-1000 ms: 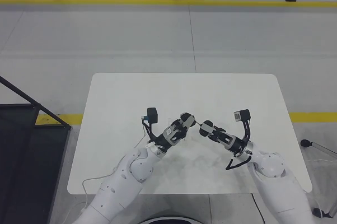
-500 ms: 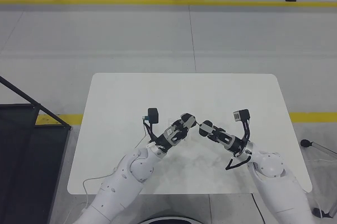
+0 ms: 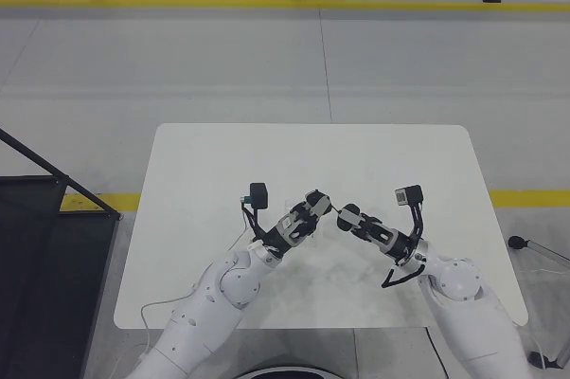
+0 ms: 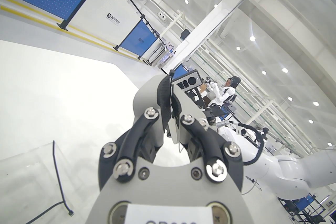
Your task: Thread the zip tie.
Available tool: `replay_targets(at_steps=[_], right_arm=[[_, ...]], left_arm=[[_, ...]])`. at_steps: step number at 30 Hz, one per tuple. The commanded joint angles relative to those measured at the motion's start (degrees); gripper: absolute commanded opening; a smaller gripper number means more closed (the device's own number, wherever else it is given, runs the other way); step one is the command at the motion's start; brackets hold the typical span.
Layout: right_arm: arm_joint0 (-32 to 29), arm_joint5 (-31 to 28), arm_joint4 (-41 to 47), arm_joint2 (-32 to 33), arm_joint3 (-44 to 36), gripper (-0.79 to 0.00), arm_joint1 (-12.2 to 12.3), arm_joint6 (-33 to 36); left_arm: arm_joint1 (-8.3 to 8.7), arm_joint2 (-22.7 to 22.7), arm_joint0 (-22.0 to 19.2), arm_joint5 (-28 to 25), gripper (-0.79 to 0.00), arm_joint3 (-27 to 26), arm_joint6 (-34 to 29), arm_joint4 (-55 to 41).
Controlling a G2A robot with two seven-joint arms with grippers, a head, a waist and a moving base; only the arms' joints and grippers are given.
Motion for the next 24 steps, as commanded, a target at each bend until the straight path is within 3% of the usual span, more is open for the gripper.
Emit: replay_targets(at_steps=[1,4,14,17,24], right_arm=[[-0.04,-0.03,-0.01,0.03,-0.01,-0.785,0.0,-0.01],[-0.09,-0.03,-0.01,0.08,-0.04,-0.785,0.01,0.03],[-0.2,-0.03,0.07,0.17,-0.09,-0.785,0.0,0.0],[-0.21,-0.03,0.06,0.17,-0.1,-0.785,-0.01,0.01],[-0.16,-0.04,-0.05,0.14,-0.06,-0.785,-0.03,0.07]], left_arm=[[-0.05,-0.07,0.06,-0.05,-0.714,-0.01,0.01,0.11],[-0.13,-0.13,0.1,-0.03,-0.622,0.02,-0.25,0.06],[-0.37,-0.45,0.23,-0.21,-0.653,0.08,-0.56,0.17],[-0.43,-0.57,0.25,-0.26,-0.742,0.08,-0.52,0.4],[-0.59,-0.83,0.33,-0.39,-0.705,0.15,-0.47,0.56]])
